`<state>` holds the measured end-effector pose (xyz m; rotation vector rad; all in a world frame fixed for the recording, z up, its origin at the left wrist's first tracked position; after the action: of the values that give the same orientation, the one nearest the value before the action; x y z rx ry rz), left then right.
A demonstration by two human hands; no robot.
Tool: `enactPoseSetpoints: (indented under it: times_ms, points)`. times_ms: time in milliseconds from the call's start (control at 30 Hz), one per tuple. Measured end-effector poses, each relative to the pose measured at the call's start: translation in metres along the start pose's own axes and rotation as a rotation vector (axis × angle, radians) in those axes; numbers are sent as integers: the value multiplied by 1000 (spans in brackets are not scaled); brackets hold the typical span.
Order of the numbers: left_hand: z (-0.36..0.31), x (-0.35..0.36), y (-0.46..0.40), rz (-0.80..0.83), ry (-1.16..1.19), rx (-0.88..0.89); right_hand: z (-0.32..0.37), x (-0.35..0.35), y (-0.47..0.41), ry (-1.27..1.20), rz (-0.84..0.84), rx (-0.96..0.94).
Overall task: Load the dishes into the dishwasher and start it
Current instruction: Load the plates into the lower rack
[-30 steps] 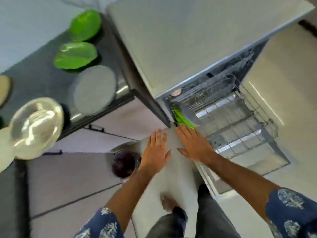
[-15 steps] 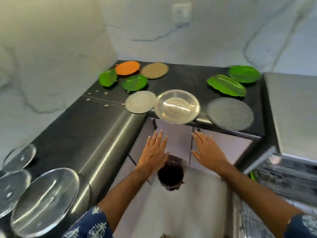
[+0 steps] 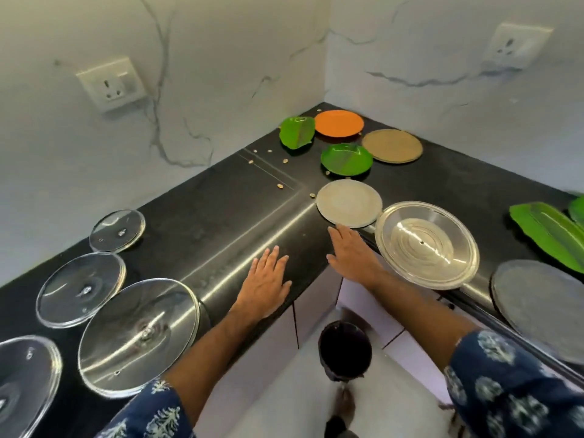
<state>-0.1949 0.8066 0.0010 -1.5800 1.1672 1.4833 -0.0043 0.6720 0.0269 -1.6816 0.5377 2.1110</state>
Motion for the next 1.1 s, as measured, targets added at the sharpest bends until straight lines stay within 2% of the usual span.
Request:
enactPoseSetpoints:
  times_ms: [200,367,467,600,833,1000,1100]
  points:
    - [10,6,-56,37,126,-77,-43,8,-72,87,115,82]
    - [1,3,-107,-12,264,-121,-40,23,-70,212,94,42]
    - [-1,-1,-133,-14,408,-221,-27,36,-53,237,63,13]
    - [-6,-13,-164,24,665,-373,-19,47,-34,180,16,-82]
    - [7,-8,-199,99,977,-570,-29,57,-23,24,-51,-180]
    - [11,-7,-197,47,1156,-450,-32,44,-12,-356,-41,-46]
    - [20,-15,-196,-58,1167,-339,-35,22,-4,-388,-338,72]
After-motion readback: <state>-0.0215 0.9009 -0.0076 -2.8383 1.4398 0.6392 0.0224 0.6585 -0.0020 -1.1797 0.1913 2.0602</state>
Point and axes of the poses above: each hand's wrist, its own y-axis away from the middle knuckle, its own x-axis out of the palm, z = x × y, the point moved 2 cm from there along -y, towards the middle knuckle
